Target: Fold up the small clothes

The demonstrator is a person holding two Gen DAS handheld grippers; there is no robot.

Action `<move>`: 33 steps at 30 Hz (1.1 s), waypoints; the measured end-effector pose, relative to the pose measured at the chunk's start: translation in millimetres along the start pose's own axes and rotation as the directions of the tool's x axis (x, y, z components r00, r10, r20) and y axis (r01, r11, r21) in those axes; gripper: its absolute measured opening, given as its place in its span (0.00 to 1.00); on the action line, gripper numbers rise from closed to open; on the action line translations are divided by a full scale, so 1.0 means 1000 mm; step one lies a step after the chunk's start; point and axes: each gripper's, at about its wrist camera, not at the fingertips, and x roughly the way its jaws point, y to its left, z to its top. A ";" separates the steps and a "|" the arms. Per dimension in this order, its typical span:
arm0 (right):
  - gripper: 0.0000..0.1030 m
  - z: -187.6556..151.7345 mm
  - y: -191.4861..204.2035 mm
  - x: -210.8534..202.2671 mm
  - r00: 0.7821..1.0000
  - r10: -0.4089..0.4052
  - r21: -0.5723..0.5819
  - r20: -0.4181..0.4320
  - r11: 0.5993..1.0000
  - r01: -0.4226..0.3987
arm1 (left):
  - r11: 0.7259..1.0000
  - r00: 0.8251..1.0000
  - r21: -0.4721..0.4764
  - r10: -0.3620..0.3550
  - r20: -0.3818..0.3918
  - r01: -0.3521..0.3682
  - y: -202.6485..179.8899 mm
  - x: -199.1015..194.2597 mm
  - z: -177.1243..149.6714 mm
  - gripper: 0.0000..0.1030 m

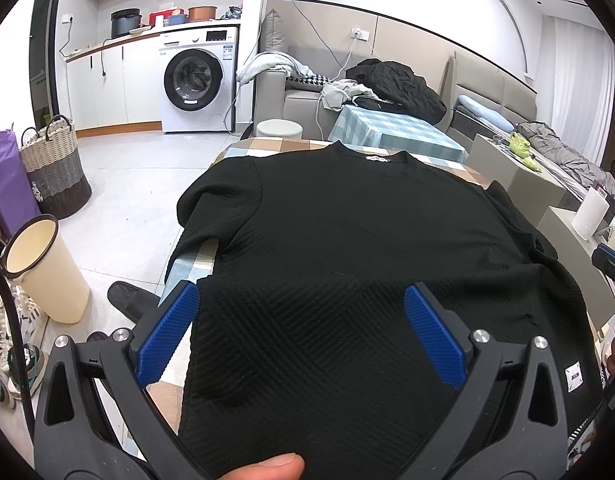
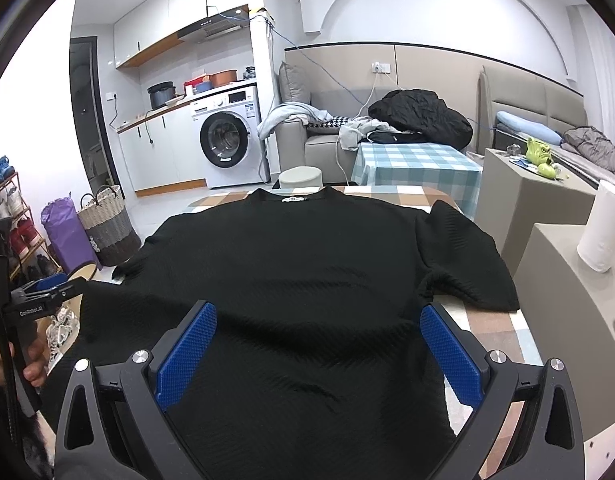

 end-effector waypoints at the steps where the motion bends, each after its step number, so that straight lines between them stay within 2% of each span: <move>1: 1.00 0.000 -0.001 0.000 1.000 0.003 0.007 0.001 1.000 -0.003 | 1.000 1.000 0.000 0.001 -0.001 -0.001 0.000 0.000 0.000 0.99; 11: 1.00 0.003 -0.002 0.004 0.999 -0.025 0.029 -0.019 0.999 0.026 | 1.000 1.000 0.004 -0.005 -0.006 0.005 0.004 0.003 0.000 0.99; 15: 1.00 0.004 0.000 0.004 1.000 0.003 0.030 -0.024 1.000 -0.002 | 1.000 1.000 0.005 -0.002 -0.013 0.002 0.004 0.004 -0.001 0.99; 25: 1.00 0.006 -0.006 0.008 1.000 -0.008 0.063 -0.024 0.998 0.010 | 1.000 0.999 0.020 0.015 -0.046 -0.014 -0.001 0.017 -0.001 0.99; 33: 1.00 0.011 -0.005 0.013 0.999 -0.005 0.067 -0.035 0.998 0.008 | 1.000 0.998 0.008 -0.003 -0.065 0.004 -0.001 0.027 0.004 0.99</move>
